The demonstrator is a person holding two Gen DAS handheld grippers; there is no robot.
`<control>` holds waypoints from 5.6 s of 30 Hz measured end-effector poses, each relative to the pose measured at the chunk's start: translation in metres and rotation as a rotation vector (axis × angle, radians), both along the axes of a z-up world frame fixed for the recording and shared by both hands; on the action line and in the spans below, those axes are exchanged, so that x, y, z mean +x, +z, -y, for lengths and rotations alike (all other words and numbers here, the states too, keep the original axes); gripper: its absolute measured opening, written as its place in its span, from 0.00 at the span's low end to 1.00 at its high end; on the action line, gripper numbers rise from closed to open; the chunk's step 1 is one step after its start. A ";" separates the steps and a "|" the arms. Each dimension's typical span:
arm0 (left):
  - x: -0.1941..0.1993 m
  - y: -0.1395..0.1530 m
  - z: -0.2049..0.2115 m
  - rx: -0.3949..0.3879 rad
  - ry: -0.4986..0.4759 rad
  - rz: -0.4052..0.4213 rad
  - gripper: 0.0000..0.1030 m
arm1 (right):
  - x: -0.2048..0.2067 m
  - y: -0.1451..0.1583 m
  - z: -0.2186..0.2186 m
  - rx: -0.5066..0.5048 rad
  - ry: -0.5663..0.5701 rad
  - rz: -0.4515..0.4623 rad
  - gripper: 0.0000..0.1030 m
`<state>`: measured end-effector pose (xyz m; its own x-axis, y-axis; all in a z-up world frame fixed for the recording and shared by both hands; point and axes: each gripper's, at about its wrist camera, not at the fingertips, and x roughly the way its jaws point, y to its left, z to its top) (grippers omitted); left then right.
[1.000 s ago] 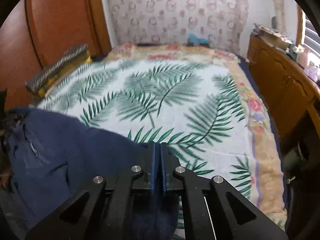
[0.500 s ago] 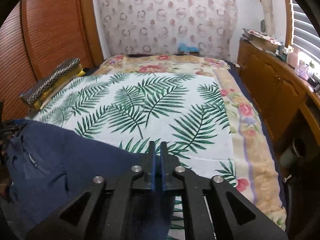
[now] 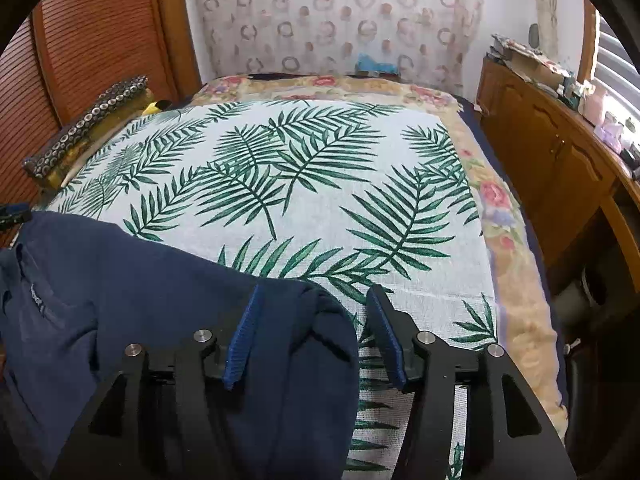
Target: Fold small clothes
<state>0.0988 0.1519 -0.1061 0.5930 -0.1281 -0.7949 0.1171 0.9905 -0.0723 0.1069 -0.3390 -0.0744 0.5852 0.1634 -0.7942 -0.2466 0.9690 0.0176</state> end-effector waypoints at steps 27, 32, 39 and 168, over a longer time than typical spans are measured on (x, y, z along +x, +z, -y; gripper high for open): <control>-0.016 0.002 0.021 -0.057 -0.044 0.027 0.08 | -0.016 0.000 -0.013 -0.017 0.117 -0.021 0.46; -0.042 0.035 0.027 -0.080 0.001 0.156 0.06 | -0.026 0.003 -0.017 0.041 0.153 -0.033 0.13; -0.119 0.118 0.035 -0.156 -0.021 0.398 0.06 | -0.093 0.070 -0.016 0.130 0.136 0.158 0.10; 0.059 0.015 0.117 -0.164 0.045 0.053 0.35 | -0.014 0.002 0.060 0.021 -0.276 0.036 0.51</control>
<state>0.1580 0.0347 -0.0916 0.6418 -0.2258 -0.7329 0.0808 0.9703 -0.2282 0.0933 -0.3987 -0.0726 0.6380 0.0104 -0.7700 0.0256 0.9991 0.0347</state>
